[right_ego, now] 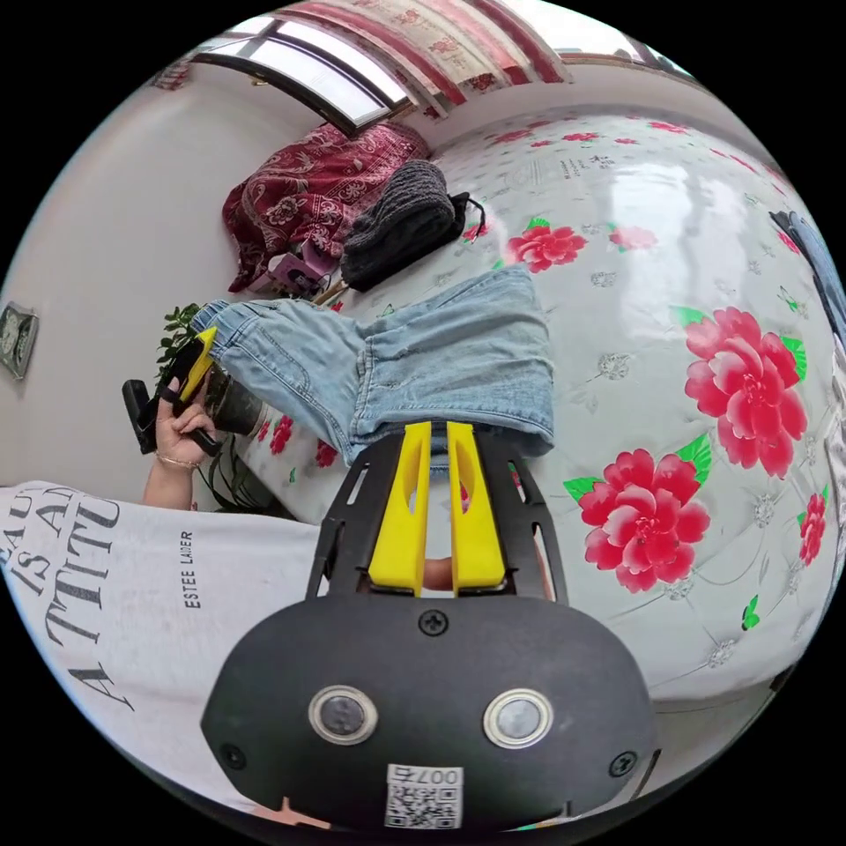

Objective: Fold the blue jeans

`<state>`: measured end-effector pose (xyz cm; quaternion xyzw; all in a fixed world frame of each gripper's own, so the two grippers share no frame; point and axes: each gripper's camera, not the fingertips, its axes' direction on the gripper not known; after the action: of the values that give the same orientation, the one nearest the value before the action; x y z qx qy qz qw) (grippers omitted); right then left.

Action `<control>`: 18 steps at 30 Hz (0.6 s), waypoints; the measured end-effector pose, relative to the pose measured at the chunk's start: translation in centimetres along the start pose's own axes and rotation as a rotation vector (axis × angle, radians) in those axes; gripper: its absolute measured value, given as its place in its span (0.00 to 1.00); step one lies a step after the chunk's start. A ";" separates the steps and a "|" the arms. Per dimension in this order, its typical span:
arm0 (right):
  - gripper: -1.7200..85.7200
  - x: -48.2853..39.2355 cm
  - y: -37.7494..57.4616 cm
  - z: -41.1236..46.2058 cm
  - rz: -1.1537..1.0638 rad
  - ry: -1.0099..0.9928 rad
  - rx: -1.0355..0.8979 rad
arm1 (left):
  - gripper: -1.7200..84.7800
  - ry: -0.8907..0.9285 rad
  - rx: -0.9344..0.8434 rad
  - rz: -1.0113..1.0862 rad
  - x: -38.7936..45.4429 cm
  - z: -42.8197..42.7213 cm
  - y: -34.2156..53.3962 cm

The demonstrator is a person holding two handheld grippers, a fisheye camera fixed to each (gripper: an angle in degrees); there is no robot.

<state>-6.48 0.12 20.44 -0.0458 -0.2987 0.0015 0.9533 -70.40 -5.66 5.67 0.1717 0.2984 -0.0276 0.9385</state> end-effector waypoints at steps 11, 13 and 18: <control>0.10 8.9 -0.1 -3.5 0.200 -0.111 0.113 | 0.12 0.232 -0.594 0.253 12.2 25.4 6.1; 0.11 10.4 -0.8 -3.6 0.207 -0.113 0.109 | 0.12 0.177 -0.583 0.202 9.8 23.9 5.6; 0.15 15.5 -4.5 -1.7 0.264 -0.170 0.057 | 0.15 -0.093 -0.614 0.059 3.2 21.3 4.4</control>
<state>7.11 -3.99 28.28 -0.0574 -0.3697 0.1389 0.9169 -55.40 -8.61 21.44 -0.1127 0.2442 0.0833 0.9595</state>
